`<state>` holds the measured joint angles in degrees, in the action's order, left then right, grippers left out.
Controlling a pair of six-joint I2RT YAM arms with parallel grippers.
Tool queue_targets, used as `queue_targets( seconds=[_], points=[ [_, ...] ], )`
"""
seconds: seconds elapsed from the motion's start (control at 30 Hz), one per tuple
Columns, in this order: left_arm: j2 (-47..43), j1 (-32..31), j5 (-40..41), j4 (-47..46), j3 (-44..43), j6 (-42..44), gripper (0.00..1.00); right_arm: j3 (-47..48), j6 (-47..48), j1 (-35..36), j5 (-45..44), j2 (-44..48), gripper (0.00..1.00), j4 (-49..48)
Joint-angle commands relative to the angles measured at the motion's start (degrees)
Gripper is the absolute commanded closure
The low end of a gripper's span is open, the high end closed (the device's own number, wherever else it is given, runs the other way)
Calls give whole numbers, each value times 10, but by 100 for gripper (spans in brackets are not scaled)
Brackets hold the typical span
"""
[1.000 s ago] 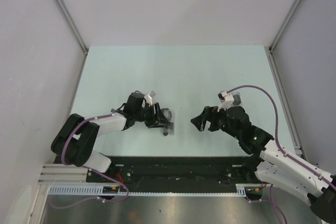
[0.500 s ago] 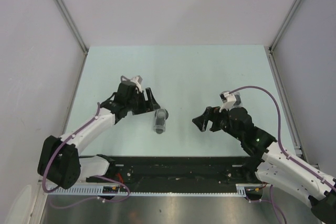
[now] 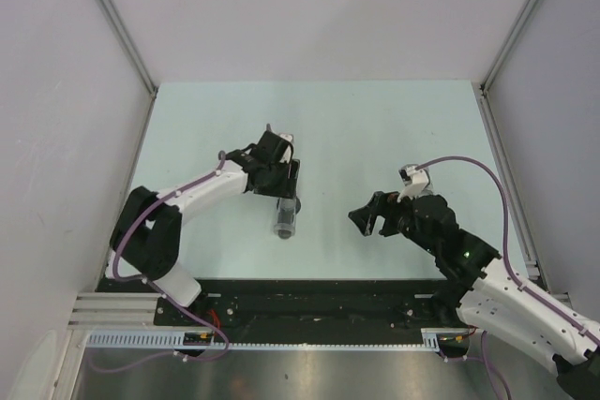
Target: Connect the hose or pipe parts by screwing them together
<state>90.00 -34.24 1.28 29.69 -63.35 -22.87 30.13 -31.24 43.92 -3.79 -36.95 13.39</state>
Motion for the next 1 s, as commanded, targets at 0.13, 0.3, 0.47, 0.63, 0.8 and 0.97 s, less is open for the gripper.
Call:
queue_targets(
  seconds=[0.13,0.3,0.47,0.63,0.8,0.97],
  points=[
    [61,-23,-2,30,-31,29,33,2,11,0,-30,32,9,16],
    [78,-30,-4,29,-44,33,33,2,10,0,-32,29,8,16],
    [98,-31,1,30,-53,32,35,1,13,0,-34,32,9,18],
    [105,-31,5,30,-51,30,39,2,16,-1,-40,39,8,25],
    [117,-34,7,31,-50,32,38,2,19,-2,-40,43,8,27],
    [125,-36,4,31,-53,35,41,3,21,-2,-39,43,8,23]
  ],
)
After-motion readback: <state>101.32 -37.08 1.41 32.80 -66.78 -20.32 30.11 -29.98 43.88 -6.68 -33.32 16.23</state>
